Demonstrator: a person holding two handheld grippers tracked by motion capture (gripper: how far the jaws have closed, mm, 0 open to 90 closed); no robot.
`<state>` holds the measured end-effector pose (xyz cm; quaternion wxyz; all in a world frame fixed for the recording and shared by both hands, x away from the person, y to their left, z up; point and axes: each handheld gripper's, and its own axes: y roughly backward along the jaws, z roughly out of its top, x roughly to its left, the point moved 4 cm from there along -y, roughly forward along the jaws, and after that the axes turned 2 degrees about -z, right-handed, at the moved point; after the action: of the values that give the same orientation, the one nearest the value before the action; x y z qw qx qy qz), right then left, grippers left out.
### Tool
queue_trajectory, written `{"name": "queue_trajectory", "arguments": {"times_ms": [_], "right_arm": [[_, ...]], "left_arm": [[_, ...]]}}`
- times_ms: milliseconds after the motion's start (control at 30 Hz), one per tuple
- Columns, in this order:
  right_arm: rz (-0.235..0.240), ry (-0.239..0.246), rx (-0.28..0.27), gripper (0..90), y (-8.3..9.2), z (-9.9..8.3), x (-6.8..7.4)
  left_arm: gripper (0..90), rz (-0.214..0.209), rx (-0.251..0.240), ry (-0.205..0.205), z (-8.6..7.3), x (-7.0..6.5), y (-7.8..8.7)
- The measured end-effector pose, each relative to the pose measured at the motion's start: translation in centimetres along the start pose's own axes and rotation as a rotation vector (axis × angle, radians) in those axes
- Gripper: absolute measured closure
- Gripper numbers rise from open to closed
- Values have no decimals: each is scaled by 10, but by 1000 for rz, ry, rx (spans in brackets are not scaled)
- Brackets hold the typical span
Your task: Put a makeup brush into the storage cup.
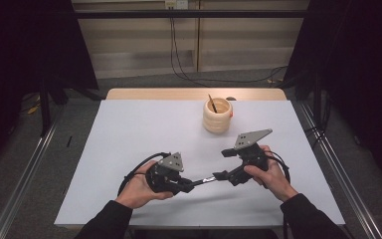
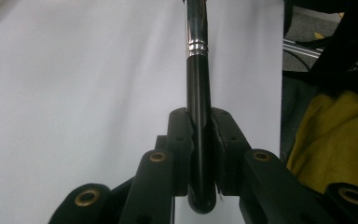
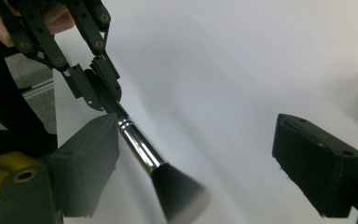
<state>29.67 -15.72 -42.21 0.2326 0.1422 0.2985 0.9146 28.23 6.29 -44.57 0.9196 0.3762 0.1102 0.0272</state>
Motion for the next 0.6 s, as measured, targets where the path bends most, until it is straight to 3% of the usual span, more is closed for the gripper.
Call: {"name": "queue_trajectory", "arguments": {"times_ms": [333, 433, 600], "right_arm": [[3, -41, -99, 152, 11, -7, -6], [5, -33, -118, 147, 12, -7, -5], [-8, -8, -170, 145, 16, -7, -6]], "left_arm": [[794, 23, -48, 10, -3, 1, 6], [794, 25, -98, 32, -2, -1, 6], [794, 41, -128, 37, -2, 0, 9]]}}
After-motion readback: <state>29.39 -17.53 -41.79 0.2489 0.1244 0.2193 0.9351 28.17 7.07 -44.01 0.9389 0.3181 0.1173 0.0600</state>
